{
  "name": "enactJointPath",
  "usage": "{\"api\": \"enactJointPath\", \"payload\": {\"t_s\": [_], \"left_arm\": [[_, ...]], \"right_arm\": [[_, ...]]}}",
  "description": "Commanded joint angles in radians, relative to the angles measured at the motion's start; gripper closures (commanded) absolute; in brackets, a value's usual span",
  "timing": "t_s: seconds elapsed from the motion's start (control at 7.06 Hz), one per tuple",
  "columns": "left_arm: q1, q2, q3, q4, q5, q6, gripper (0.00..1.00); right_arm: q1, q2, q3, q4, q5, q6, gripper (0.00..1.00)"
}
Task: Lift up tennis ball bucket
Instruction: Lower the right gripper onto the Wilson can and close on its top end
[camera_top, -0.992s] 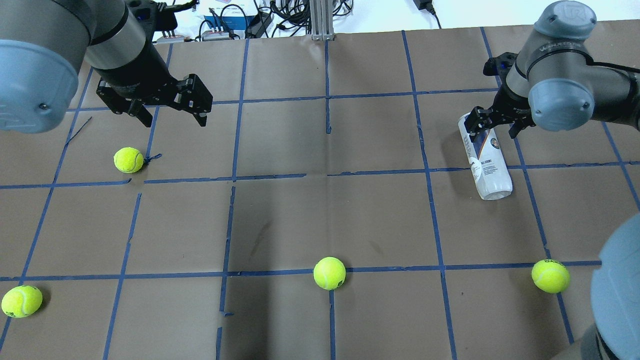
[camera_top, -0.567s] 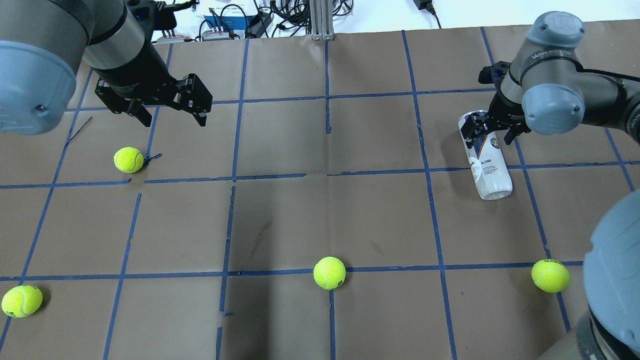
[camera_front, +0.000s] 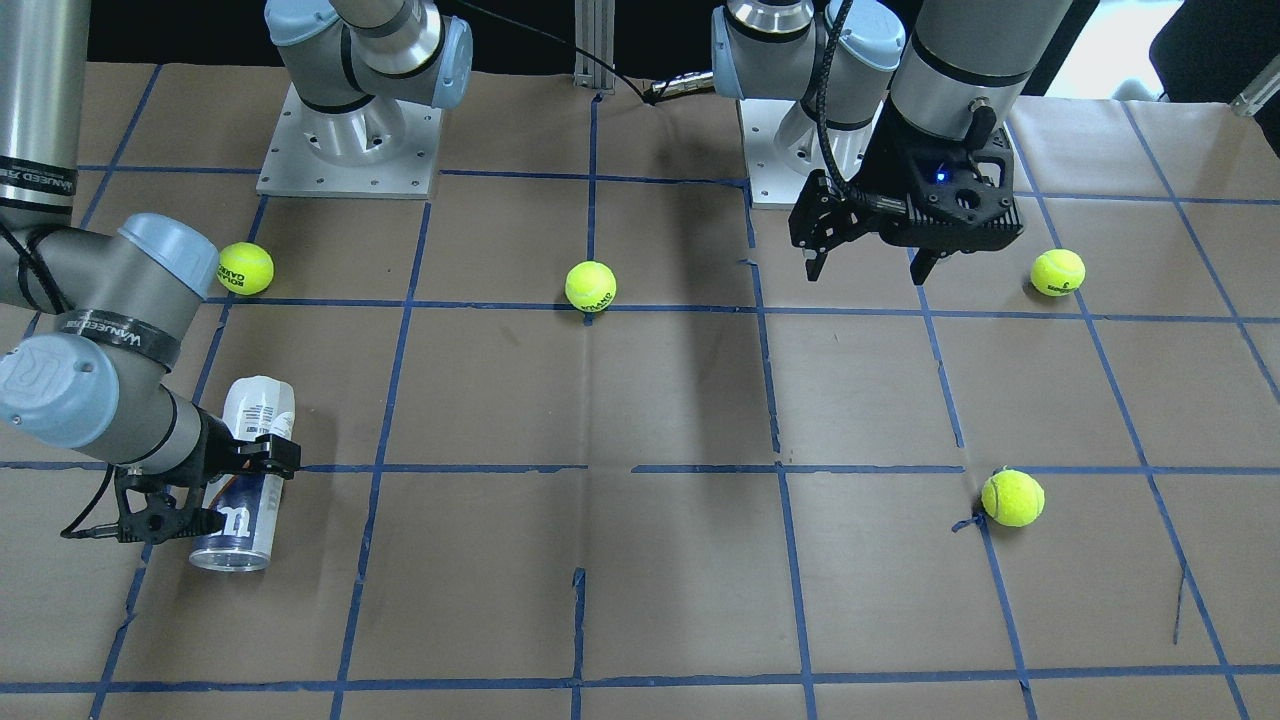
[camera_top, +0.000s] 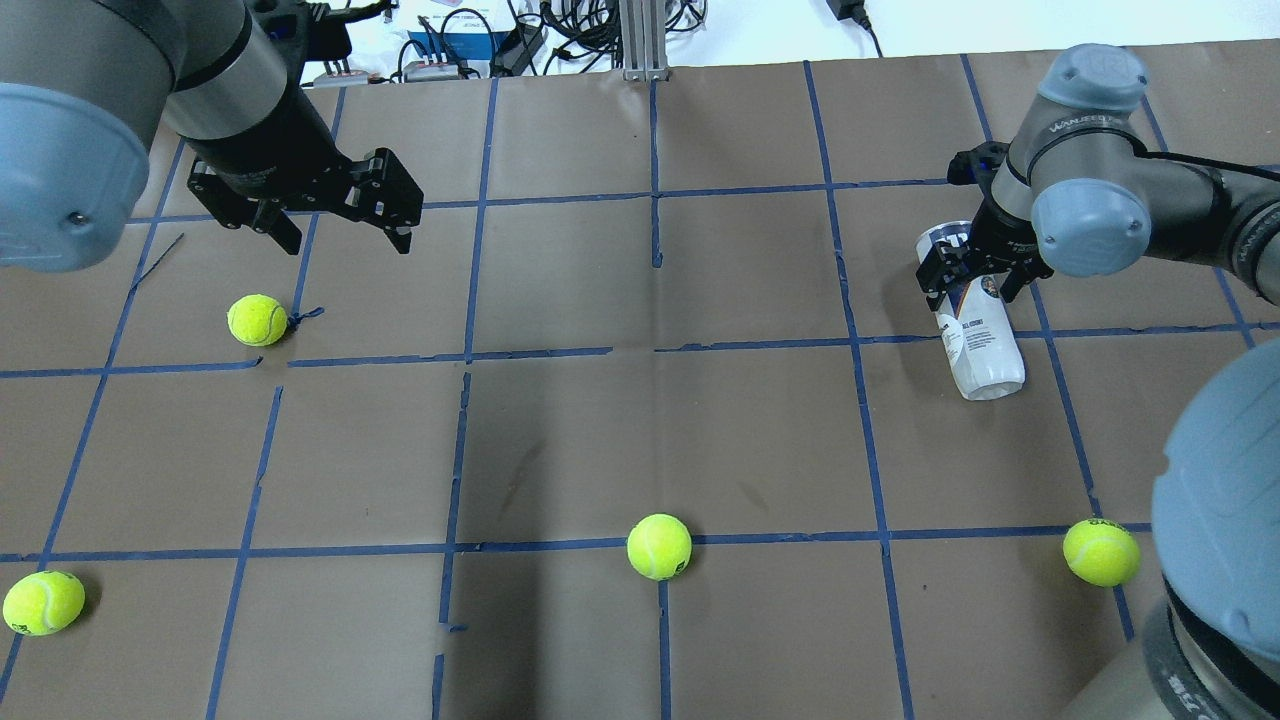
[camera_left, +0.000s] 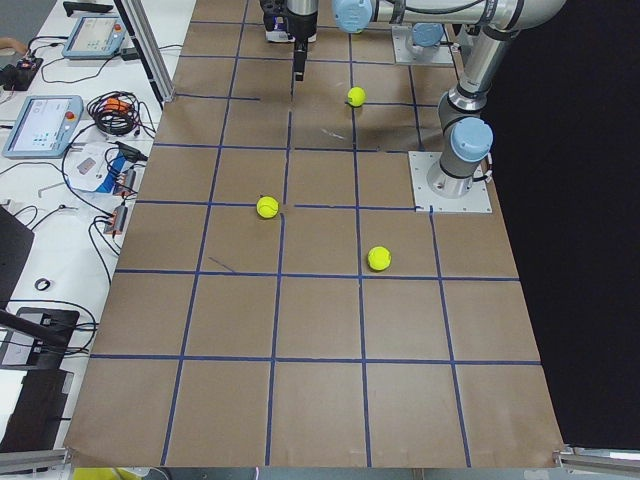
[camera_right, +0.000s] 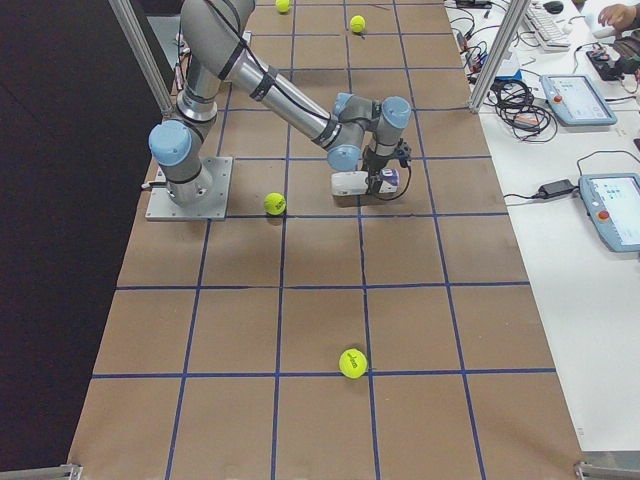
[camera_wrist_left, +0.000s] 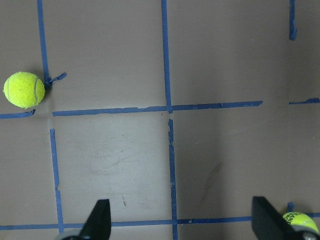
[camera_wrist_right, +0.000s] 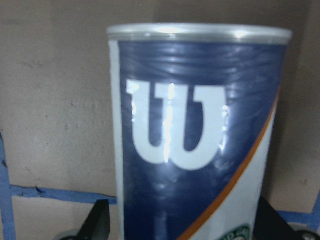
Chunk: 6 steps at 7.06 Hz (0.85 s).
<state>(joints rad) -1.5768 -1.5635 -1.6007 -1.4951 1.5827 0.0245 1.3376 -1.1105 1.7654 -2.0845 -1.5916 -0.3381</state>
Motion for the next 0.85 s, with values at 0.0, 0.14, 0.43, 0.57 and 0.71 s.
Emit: {"api": "enactJointPath", "payload": {"t_s": [0.0, 0.14, 0.43, 0.57, 0.71], "left_arm": [[0.001, -0.003, -0.001, 0.004, -0.003, 0.0, 0.0], [0.003, -0.003, 0.001, 0.004, -0.007, 0.0, 0.0], [0.003, -0.003, 0.001, 0.006, -0.007, 0.0, 0.0], [0.001, -0.007, -0.002, 0.004, -0.007, -0.003, 0.0], [0.004, -0.012, -0.004, 0.01, -0.009, 0.003, 0.0]], "right_arm": [[0.0, -0.006, 0.003, 0.003, 0.001, -0.002, 0.38], [0.0, -0.009, 0.0, 0.0, 0.004, -0.001, 0.41], [0.02, -0.029, -0.035, 0.003, 0.015, -0.005, 0.4], [0.073, -0.054, -0.084, 0.001, 0.015, -0.098, 0.4], [0.172, -0.08, -0.133, 0.001, 0.013, -0.166, 0.4]]}}
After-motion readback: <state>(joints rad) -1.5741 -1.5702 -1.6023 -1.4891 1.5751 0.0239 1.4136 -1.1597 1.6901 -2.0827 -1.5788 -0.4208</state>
